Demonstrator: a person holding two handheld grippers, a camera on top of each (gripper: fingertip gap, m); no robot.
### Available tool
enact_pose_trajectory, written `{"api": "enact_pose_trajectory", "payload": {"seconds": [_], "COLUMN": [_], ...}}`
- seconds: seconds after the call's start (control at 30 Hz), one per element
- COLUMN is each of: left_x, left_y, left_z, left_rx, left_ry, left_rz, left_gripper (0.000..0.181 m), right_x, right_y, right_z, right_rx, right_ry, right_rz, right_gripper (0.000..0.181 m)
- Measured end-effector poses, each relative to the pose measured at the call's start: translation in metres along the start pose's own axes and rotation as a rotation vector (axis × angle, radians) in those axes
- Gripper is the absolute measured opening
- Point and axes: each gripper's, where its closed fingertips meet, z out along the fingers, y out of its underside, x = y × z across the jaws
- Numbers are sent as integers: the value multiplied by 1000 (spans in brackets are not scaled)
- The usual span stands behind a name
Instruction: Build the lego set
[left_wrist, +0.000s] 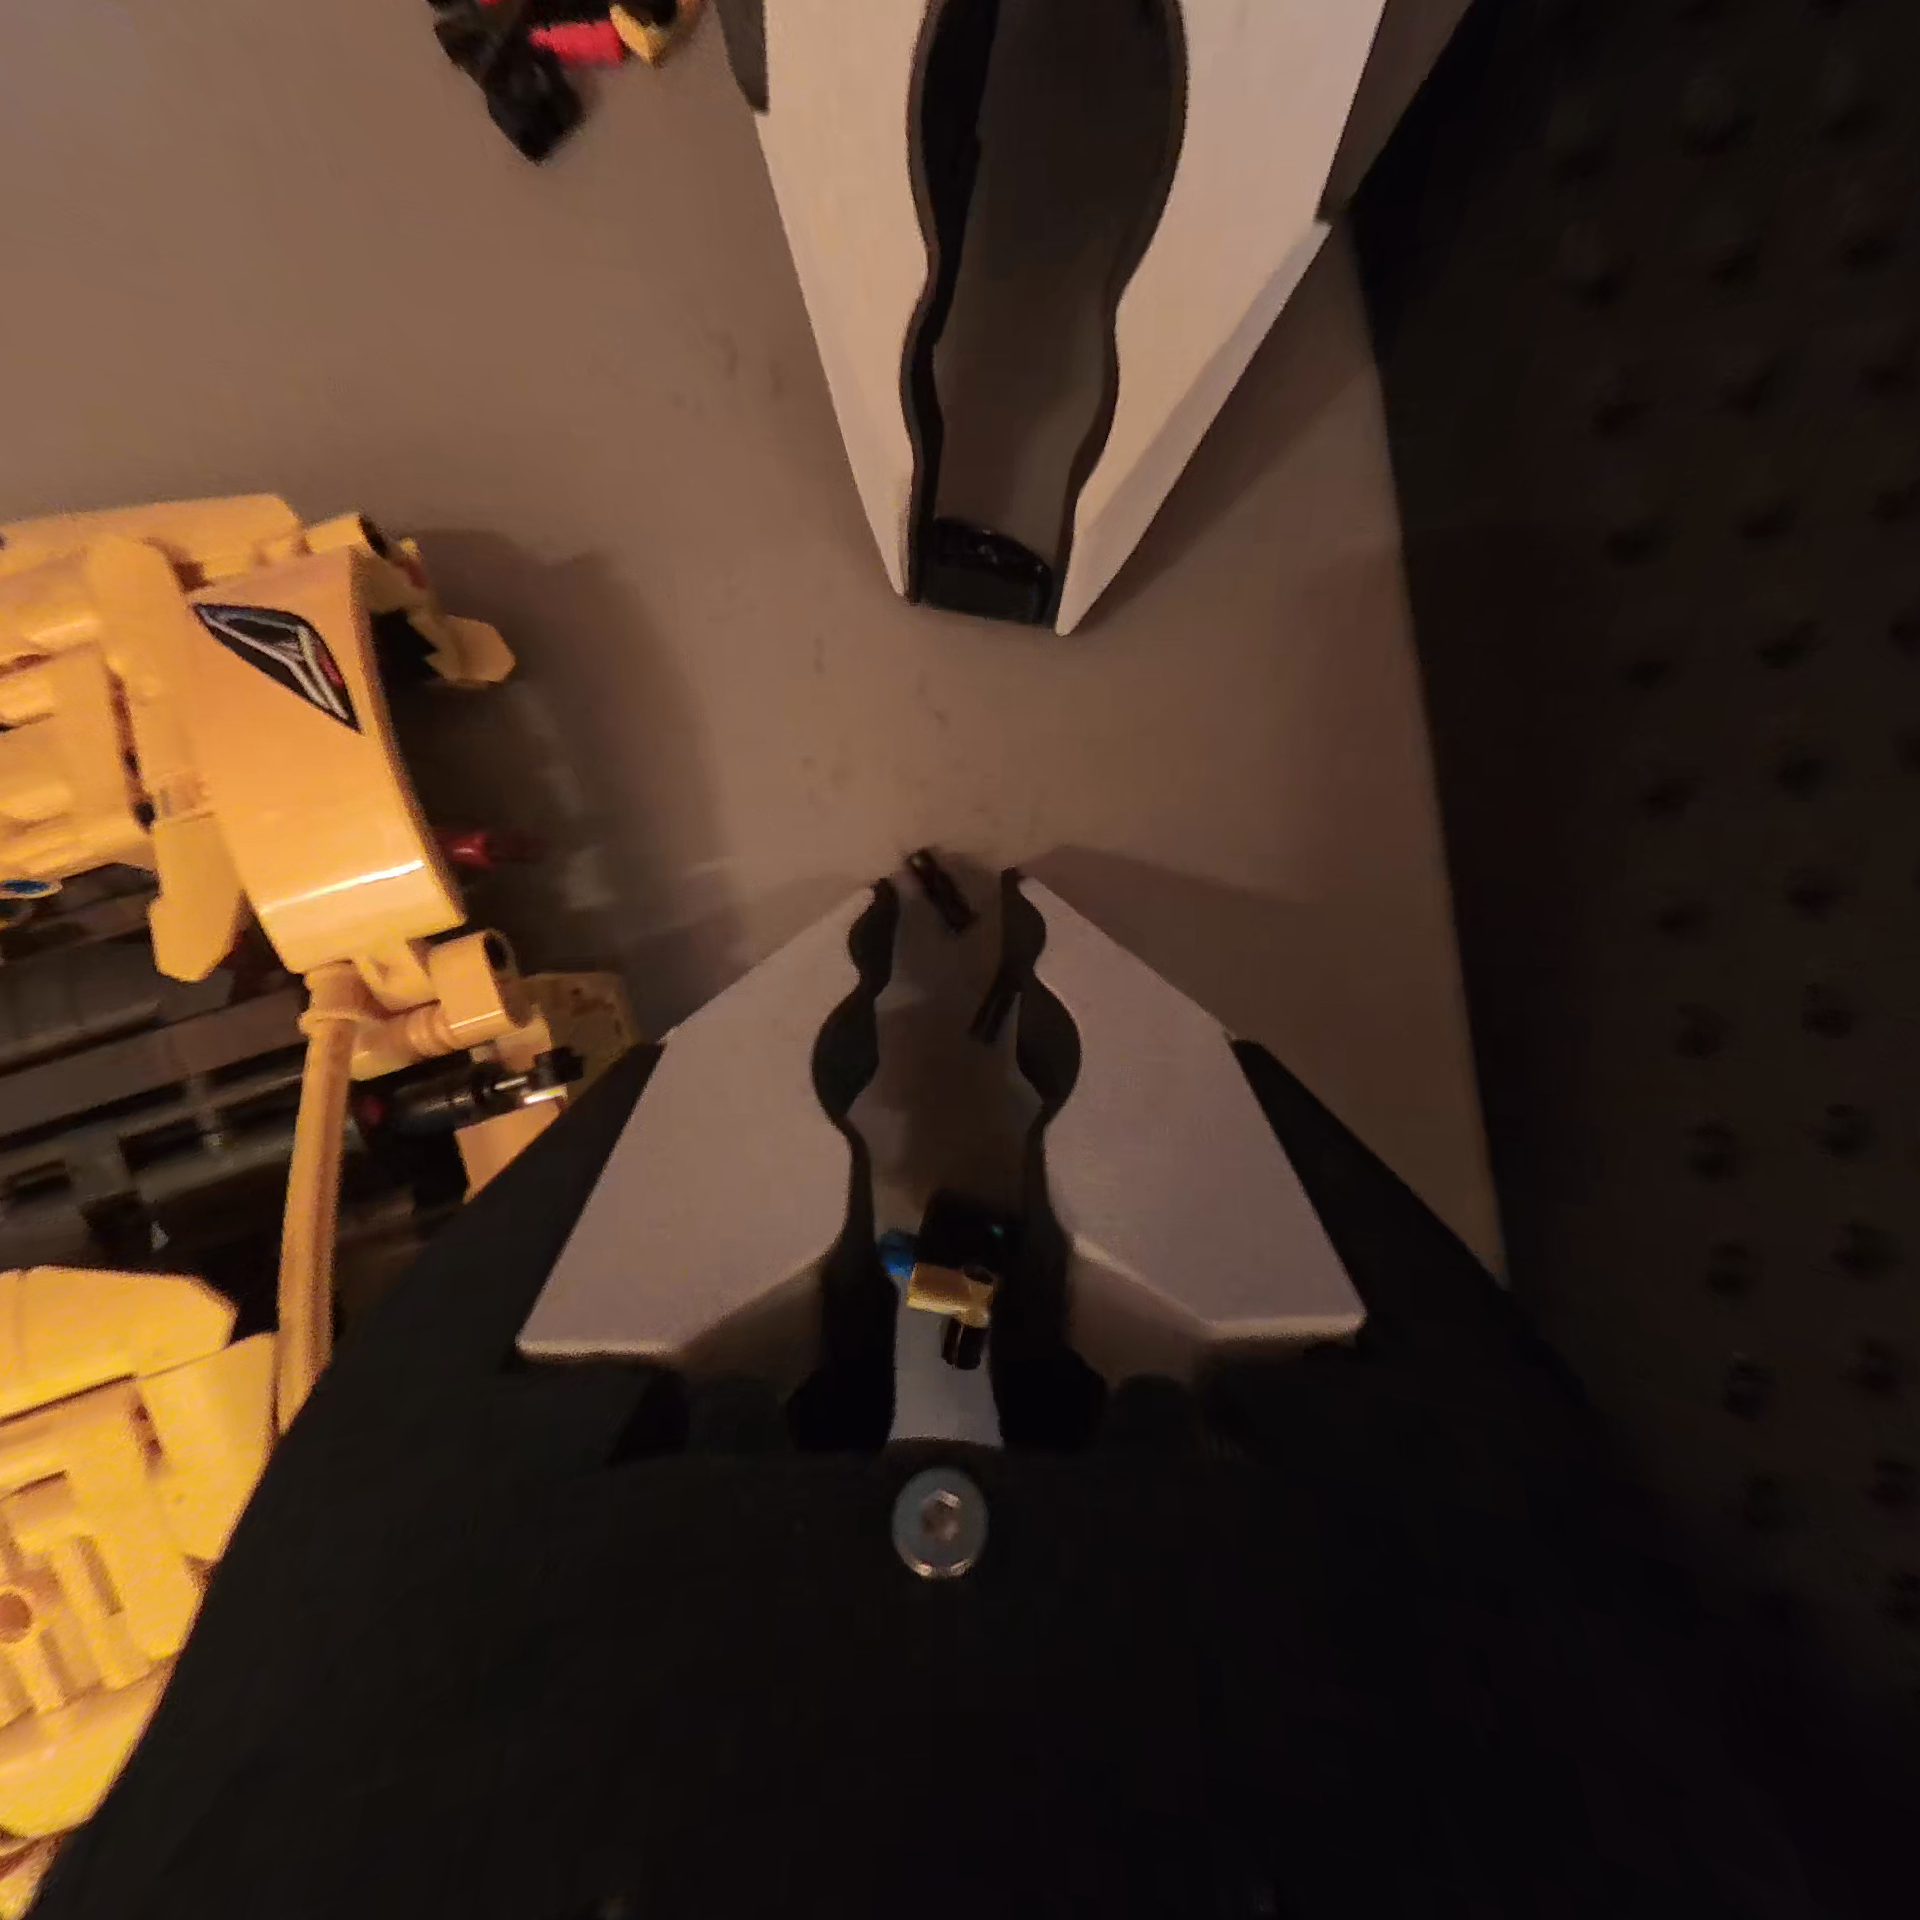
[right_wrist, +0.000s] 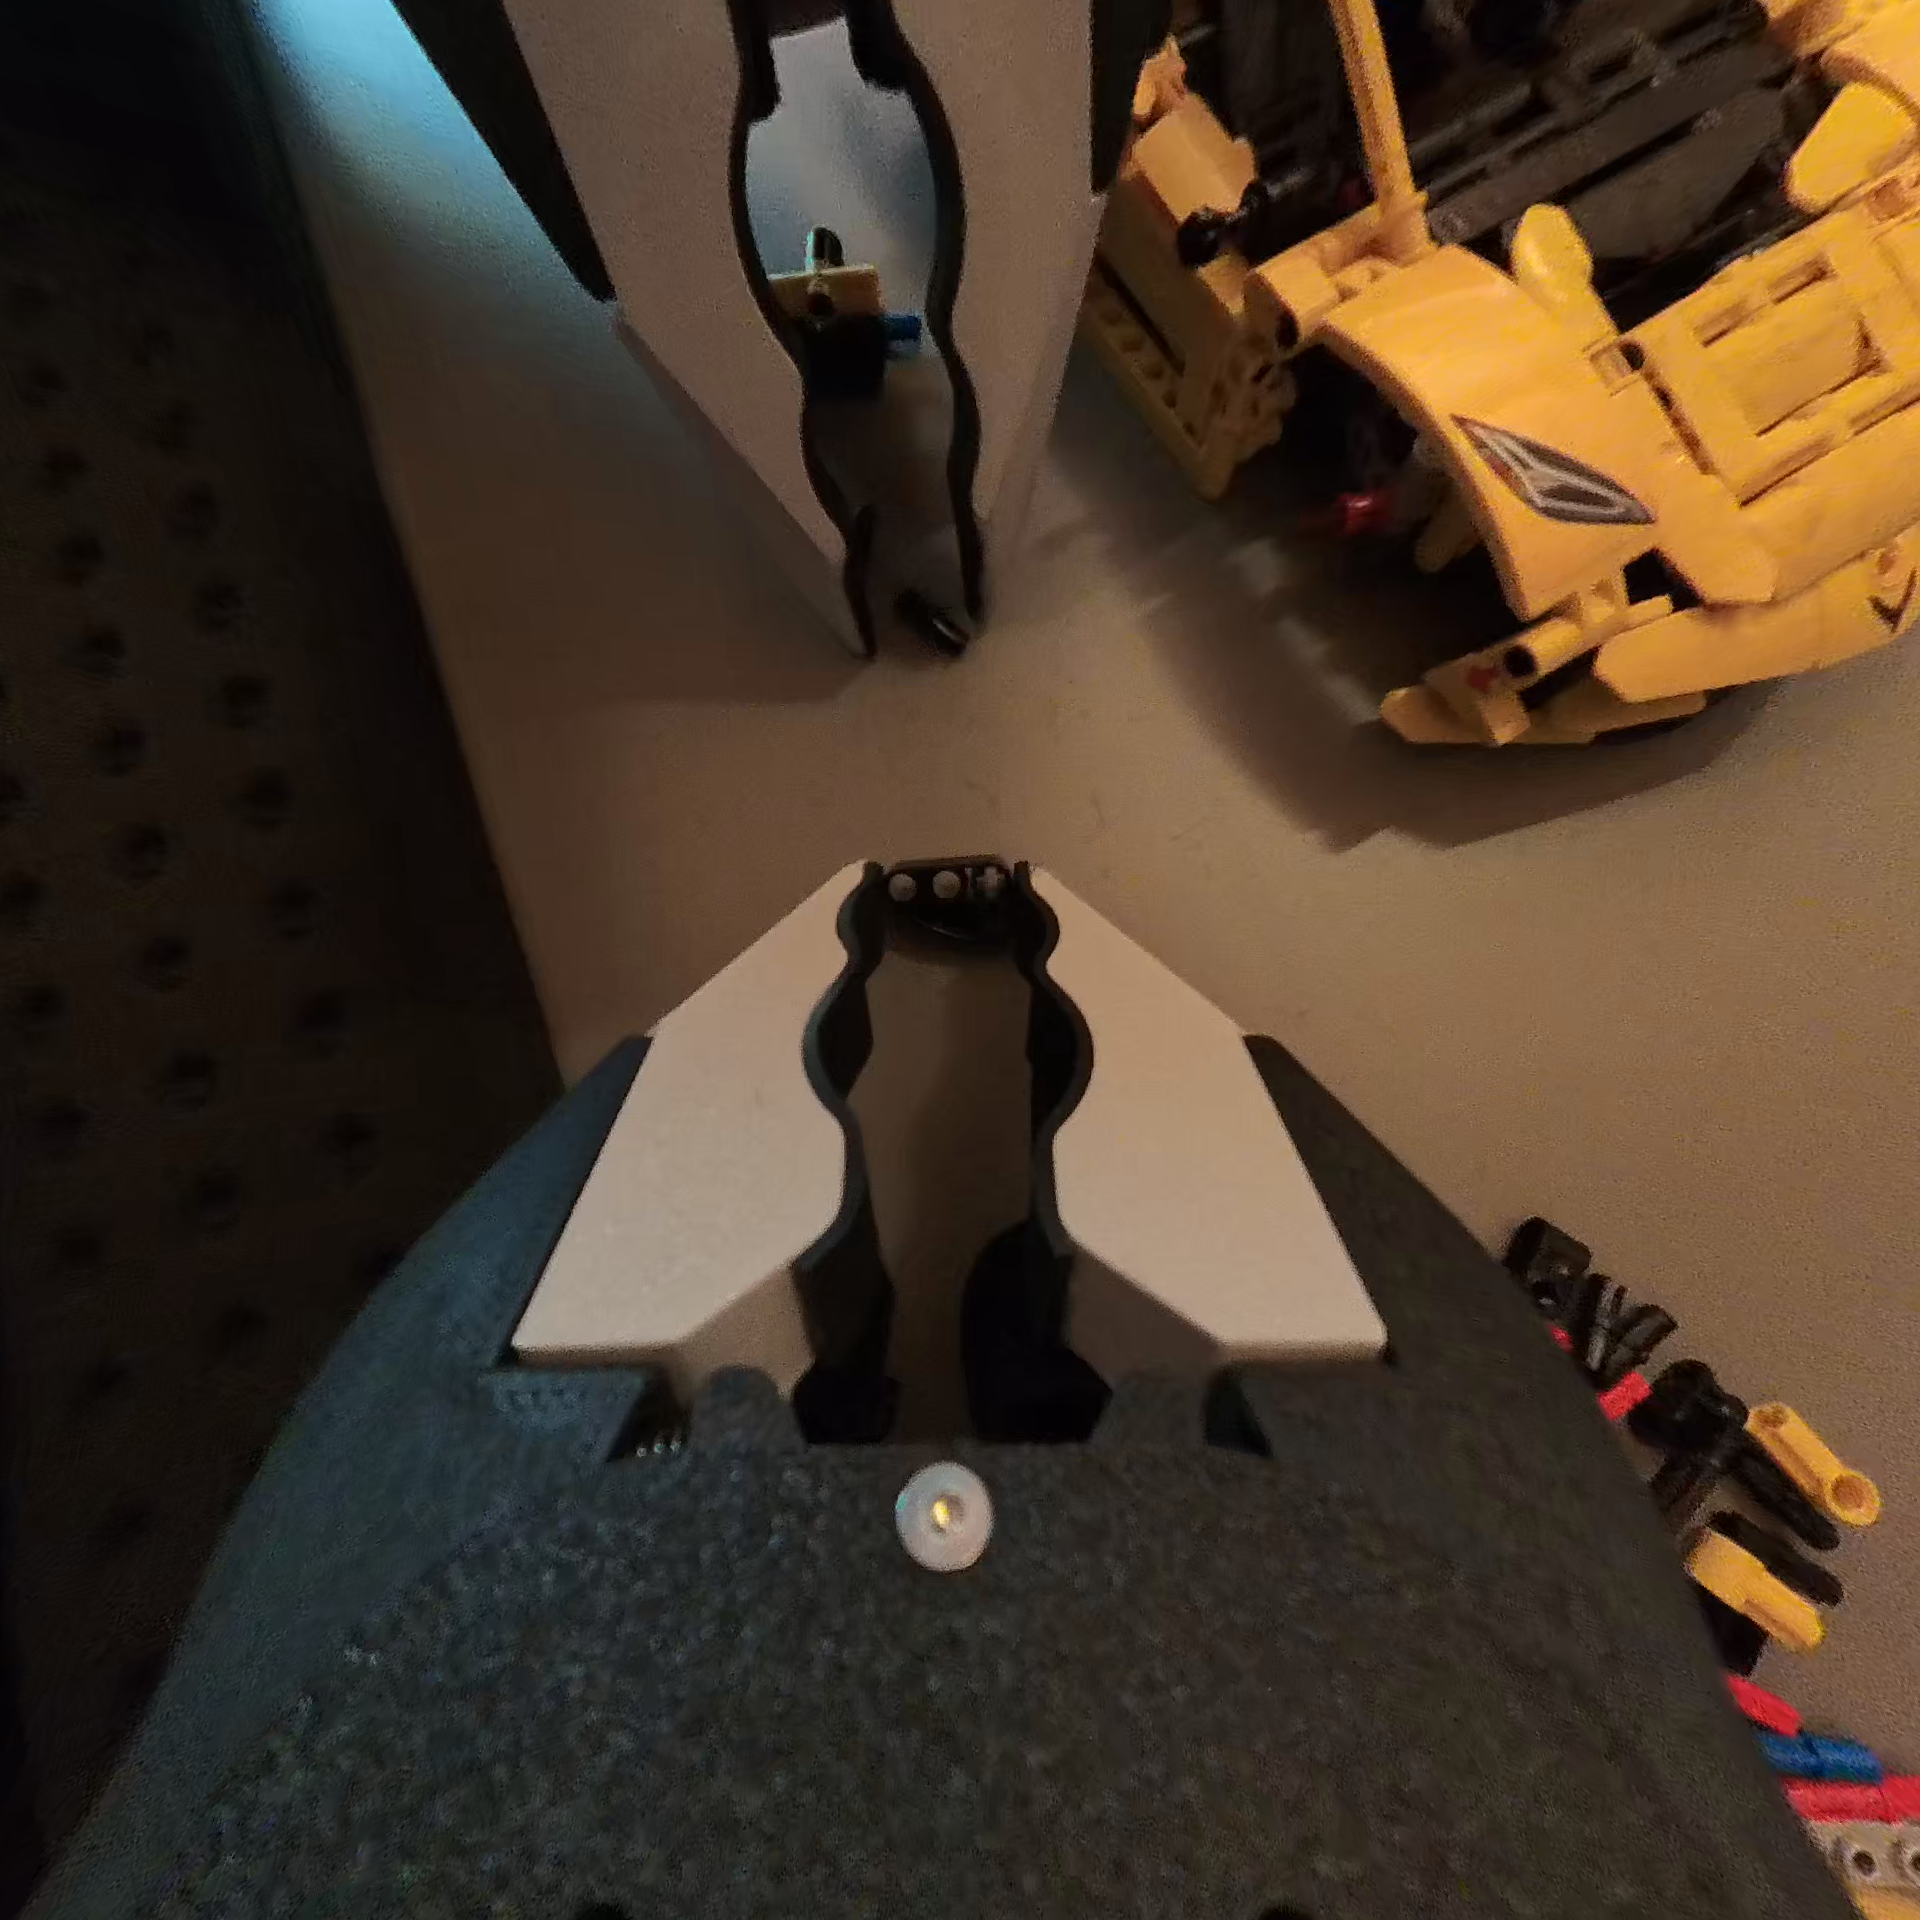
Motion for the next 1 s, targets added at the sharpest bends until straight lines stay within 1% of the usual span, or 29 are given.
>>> {"api": "enact_pose_trajectory", "payload": {"seconds": [0.13,0.37,0.4,0.5,0.6,0.7,0.77,0.83,0.93,1.0], "left_x": [5,5,5,4,-1,-2,2,5,10,13], "left_y": [-1,-5,-7,-13,-17,-33,-46,-54,-56,-53], "left_z": [1,4,5,8,5,-17,-38,-58,-80,-85], "left_rx": [23,92,106,137,165,292,400,467,499,478], "left_ry": [6,-39,-45,-81,-130,-180,-230,-313,-455,-513], "left_rz": [-13,-29,-19,19,32,48,97,163,255,299], "left_gripper": [9,8,5,4,4,4,4,4,4,4], "right_x": [0,0,0,-1,0,-6,-14,-12,-15,-24], "right_y": [-1,-3,-3,-4,-12,-35,-56,-76,-95,-107], "right_z": [2,2,2,2,-1,-9,-19,-33,-46,-51], "right_rx": [2,30,32,45,104,228,335,451,562,614], "right_ry": [13,-22,-26,-45,-55,-96,-197,-286,-424,-520], "right_rz": [-21,12,15,29,29,47,147,279,421,464], "right_gripper": [23,23,23,23,28,24,21,17,14,12]}}
